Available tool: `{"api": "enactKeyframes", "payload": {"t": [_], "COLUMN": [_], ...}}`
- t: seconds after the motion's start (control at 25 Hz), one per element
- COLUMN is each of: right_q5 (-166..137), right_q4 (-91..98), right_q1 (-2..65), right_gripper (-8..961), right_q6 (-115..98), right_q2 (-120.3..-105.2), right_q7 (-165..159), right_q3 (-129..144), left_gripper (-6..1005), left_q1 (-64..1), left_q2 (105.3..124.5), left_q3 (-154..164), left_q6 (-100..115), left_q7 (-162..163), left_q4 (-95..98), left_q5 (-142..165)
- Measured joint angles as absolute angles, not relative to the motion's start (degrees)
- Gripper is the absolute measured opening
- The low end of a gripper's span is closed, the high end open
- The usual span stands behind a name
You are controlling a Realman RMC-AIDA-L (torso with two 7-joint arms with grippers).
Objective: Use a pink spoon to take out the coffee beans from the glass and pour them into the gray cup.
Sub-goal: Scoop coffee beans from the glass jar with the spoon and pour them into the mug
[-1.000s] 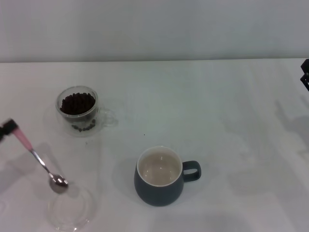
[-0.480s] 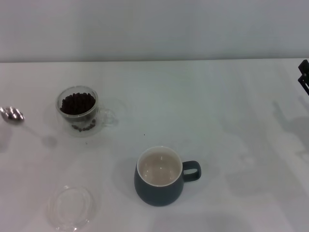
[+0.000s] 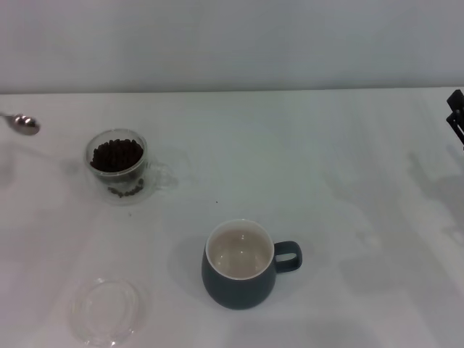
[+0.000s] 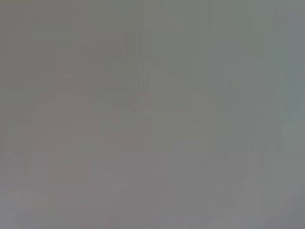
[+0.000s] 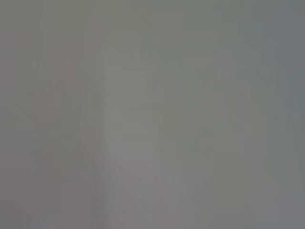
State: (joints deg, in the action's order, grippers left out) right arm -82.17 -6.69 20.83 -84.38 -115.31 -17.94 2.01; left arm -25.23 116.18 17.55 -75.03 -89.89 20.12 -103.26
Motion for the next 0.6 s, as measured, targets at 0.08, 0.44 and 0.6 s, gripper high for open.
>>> {"api": "enactKeyframes", "payload": {"t": [0.08,0.44,0.6], "right_q5": [-82.17,-82.18,-82.18], "right_q4": [-6.68,-6.53,-6.32], "right_q1": [20.83,20.96,21.56], "right_gripper": [816,817,817], "right_q6": [-84.30,-83.40,-83.18], "right_q2": [-115.31,-115.31,-115.31], "right_q7": [-18.07,-18.10,-18.11], "right_q3": [1.48,-1.42,-1.49], "left_gripper": [135,136,136], "left_q1": [-27.44,-33.57,-34.92], "left_q2": [116.20,116.80,117.54], "left_q3": [17.73,17.90,18.24], "left_q6": [-71.90,-63.33,-61.32], "left_q7": [-90.75,-96.69,-99.80], "left_q4": [19.67,17.62,15.89], "left_q5": [-102.25,-95.88,-95.73]}}
